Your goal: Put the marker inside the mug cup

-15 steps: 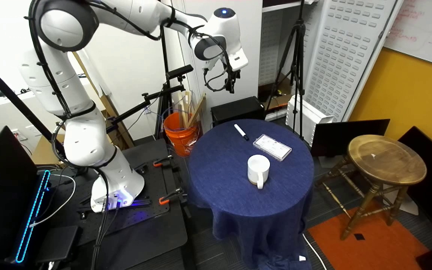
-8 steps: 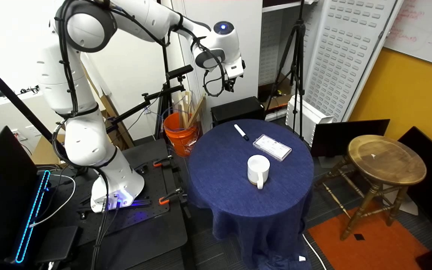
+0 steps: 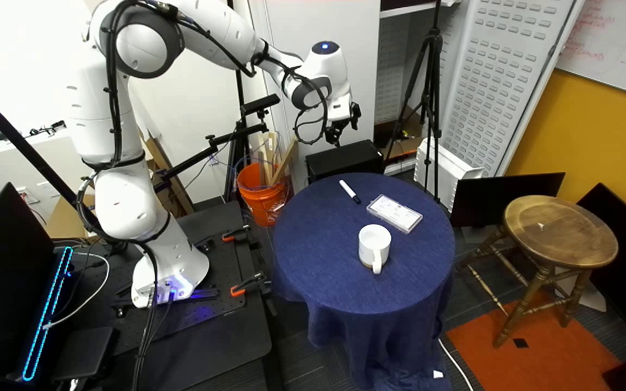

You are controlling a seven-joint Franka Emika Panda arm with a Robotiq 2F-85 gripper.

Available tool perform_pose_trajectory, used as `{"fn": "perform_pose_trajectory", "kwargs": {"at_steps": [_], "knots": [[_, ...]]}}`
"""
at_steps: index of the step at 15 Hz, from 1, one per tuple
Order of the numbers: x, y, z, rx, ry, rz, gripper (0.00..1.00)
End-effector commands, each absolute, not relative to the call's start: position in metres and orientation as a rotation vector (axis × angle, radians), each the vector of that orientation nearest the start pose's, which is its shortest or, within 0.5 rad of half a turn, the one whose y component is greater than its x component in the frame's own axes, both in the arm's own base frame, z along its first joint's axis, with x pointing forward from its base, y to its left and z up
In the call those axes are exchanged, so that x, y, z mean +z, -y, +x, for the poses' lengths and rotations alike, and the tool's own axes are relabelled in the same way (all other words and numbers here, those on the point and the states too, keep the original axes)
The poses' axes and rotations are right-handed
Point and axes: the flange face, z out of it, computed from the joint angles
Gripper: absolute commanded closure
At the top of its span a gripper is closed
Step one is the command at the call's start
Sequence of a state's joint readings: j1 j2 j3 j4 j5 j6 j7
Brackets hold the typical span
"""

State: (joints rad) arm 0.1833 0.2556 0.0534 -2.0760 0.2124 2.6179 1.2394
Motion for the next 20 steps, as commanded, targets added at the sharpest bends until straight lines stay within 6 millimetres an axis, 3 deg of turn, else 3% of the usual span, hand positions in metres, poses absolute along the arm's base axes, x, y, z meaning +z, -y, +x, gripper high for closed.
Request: {"fn": "perform_pose_trajectory", "kwargs": {"at_steps": [1, 3, 10, 20], "knots": [[0.330, -0.141, 0.602, -0.157, -1.692, -2.388, 0.00], [0.326, -0.138, 0.595, -0.168, -1.647, -2.389, 0.00], [0.319, -0.138, 0.600, -0.170, -1.676, -2.382, 0.00], [0.242, -0.129, 0.602, -0.086, -1.867, -2.335, 0.00]]}}
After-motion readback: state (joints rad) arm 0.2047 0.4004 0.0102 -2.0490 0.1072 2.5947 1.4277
